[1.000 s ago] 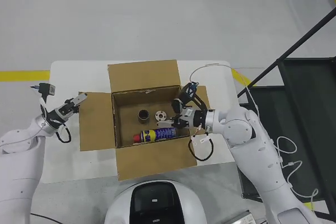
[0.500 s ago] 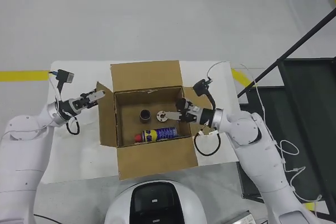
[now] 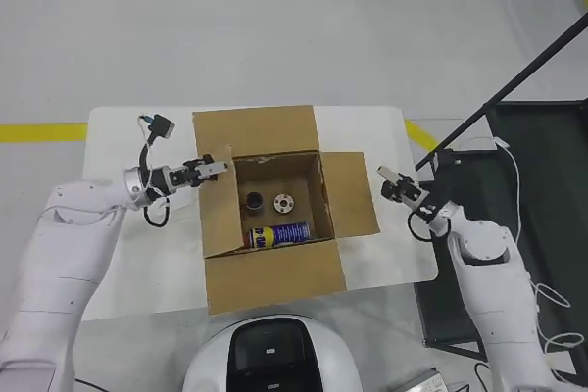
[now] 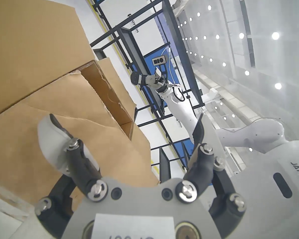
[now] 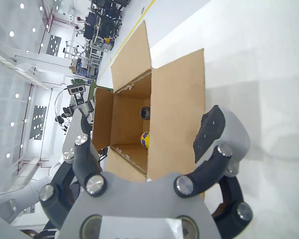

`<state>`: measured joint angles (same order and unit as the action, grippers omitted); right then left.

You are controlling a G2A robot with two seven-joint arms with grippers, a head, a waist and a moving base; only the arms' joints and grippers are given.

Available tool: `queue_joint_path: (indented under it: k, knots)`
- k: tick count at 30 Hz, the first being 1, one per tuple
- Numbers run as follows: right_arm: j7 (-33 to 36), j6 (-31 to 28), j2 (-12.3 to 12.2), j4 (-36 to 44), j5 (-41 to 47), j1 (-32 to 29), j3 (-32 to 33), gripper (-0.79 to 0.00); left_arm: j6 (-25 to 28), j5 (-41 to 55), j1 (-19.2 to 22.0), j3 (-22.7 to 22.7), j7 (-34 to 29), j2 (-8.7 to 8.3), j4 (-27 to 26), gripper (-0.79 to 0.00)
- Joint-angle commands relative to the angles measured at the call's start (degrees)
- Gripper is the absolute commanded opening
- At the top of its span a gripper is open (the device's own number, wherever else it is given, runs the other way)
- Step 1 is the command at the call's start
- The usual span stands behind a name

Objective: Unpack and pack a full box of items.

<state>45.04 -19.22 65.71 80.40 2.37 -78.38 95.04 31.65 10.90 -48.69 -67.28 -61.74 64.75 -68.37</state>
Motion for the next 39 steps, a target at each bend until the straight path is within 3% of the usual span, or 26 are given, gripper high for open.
queue_joint_path:
  k: [1,5,10,15,21,30,39]
  knots:
    - [1.17,-0.54,-0.06,-3.16,0.35,1.01,-0.73,0.000,0.19,-3.22,0.27,1.52,1.94,0.27,-0.37,0.000]
    - [5.02,-2.92,0.10,-7.02,4.65,2.54,-2.94,0.000,0.21,-6.07,0.51,3.22,4.65,0.60,-0.70,0.000]
    - [9.75,-5.04,0.66,-9.20,17.05,3.98,-4.88,0.000,0.08,-10.02,0.62,4.75,6.56,0.76,-0.47,0.000]
    - [14.77,-6.66,1.12,-7.24,28.25,4.40,-6.23,0.000,-0.31,-12.20,0.25,5.31,9.01,0.80,0.02,0.000]
    - [21.41,-5.62,1.83,-0.82,35.17,5.43,-11.58,0.000,-0.26,-12.09,-0.26,4.41,11.03,0.56,0.47,0.000]
    - [15.87,-3.37,4.01,-4.55,23.88,13.09,-25.91,0.000,0.39,-10.47,-2.17,-0.07,13.89,-0.52,-0.42,0.000]
    - [10.23,-1.34,4.04,-4.01,6.15,16.88,-30.01,0.000,0.52,-7.15,-3.01,-5.56,14.84,-1.80,0.21,0.000]
